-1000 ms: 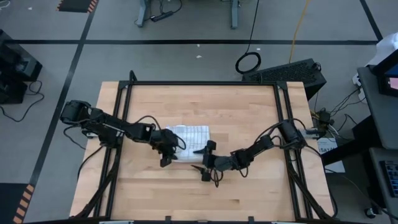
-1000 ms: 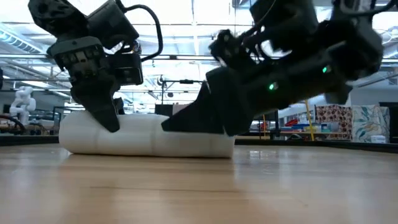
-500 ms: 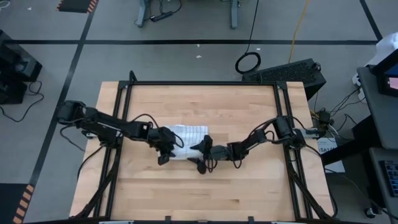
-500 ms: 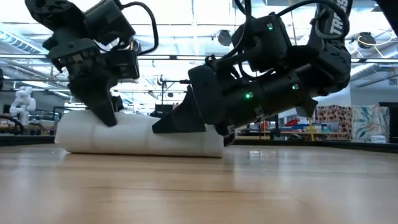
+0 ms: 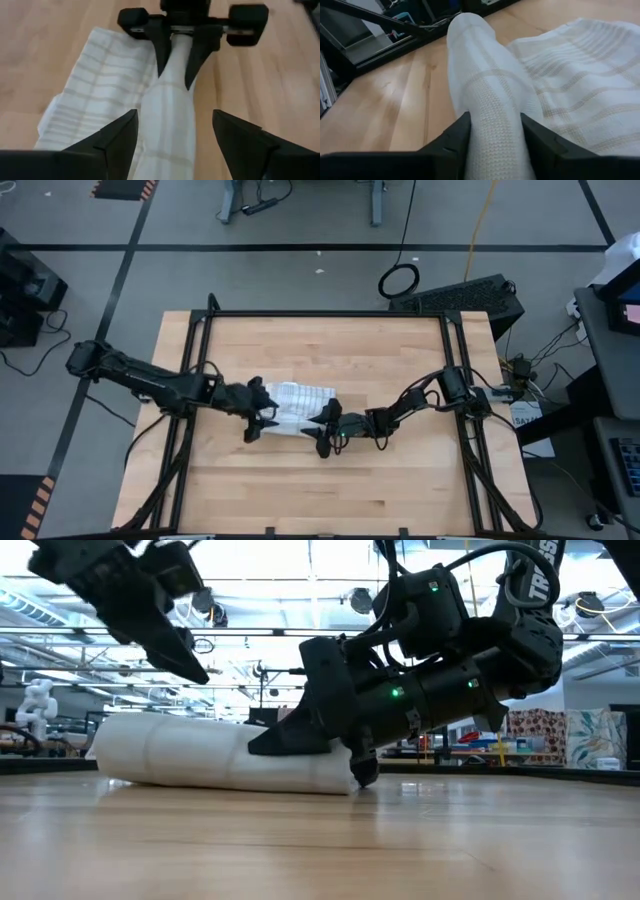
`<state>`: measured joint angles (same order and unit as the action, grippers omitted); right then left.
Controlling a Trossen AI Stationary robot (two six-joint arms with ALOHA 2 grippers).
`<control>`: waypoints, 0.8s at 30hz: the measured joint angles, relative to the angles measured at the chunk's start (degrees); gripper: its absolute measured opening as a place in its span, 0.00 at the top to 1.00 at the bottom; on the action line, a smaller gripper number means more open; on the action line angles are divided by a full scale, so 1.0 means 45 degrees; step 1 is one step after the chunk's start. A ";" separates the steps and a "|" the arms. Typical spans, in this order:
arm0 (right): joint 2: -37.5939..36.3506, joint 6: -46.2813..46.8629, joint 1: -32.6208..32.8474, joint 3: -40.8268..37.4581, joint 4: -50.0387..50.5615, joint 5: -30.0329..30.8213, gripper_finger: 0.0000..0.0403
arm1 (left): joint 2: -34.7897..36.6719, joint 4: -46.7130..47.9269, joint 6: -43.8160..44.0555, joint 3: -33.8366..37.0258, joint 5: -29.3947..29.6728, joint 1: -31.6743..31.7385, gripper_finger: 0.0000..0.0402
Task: Roll towel
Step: Roll the white towel
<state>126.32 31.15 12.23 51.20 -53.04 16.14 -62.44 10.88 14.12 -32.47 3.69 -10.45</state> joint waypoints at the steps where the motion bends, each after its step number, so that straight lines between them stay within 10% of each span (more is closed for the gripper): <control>1: 0.0000 0.0072 0.0001 0.0000 0.0000 -0.0002 0.69 | -0.0034 0.0007 -0.0091 0.0008 0.0549 -0.0380 0.36; 17: -0.0010 0.0404 -0.0272 -0.0019 0.0044 -0.1274 0.70 | -0.3234 -0.1115 -0.0244 0.0811 0.6118 -0.4192 0.37; 24: -0.0034 0.0406 -0.0527 -0.0019 0.0044 -0.2395 0.70 | -0.3879 -0.1706 -0.0199 0.0811 0.5868 -0.4192 0.66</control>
<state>126.17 32.97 9.86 51.11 -52.84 5.36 -79.89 3.20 13.22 -28.82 30.10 -29.32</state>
